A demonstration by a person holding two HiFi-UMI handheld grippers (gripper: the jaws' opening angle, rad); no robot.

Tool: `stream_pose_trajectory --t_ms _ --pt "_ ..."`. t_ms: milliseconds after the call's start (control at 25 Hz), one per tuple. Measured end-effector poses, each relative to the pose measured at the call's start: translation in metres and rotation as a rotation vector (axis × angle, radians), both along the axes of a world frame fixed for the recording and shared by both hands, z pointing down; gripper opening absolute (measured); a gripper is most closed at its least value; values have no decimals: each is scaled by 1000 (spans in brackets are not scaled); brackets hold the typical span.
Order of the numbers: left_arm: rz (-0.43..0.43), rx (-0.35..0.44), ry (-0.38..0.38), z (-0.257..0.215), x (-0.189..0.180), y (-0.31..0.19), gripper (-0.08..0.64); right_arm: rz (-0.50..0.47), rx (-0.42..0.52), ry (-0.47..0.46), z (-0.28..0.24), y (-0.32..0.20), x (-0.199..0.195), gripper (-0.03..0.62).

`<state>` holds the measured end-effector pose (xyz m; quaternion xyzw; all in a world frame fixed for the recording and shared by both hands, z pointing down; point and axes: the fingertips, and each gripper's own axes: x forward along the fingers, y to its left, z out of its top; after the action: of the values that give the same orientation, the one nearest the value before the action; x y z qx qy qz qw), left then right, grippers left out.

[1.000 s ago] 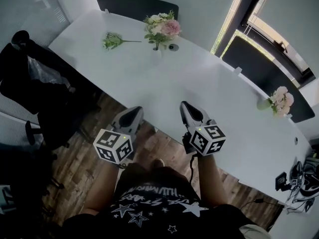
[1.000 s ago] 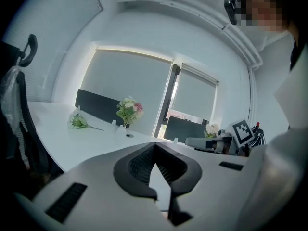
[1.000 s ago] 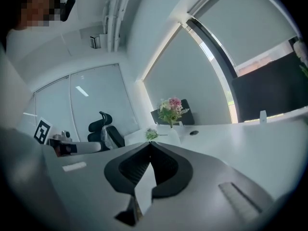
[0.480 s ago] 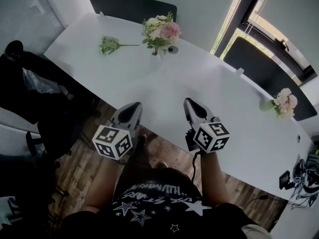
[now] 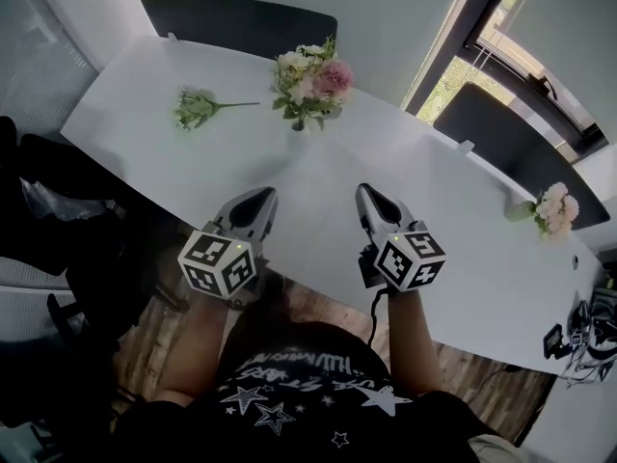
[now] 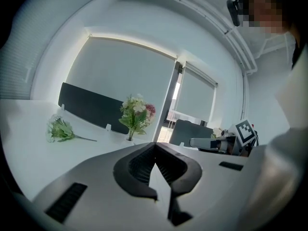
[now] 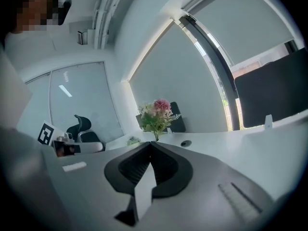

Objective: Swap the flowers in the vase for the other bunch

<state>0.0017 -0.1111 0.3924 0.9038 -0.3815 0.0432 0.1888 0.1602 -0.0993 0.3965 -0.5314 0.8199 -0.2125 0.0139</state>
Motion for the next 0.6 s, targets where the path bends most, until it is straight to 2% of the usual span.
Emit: stream_pose_trajectory --t_ms 160,360,480,600 --pt "30 18 -14 2 -10 -36 8 20 -14 5 3 -28 -13 2" --pt "86 58 -33 7 -15 -73 8 59 10 -11 1 -55 -25 3" --pt "158 66 -64 16 -11 -89 8 84 1 -5 6 -72 -32 3" --pt "259 58 -62 26 -3 -101 9 109 -4 -17 10 -86 -37 3"
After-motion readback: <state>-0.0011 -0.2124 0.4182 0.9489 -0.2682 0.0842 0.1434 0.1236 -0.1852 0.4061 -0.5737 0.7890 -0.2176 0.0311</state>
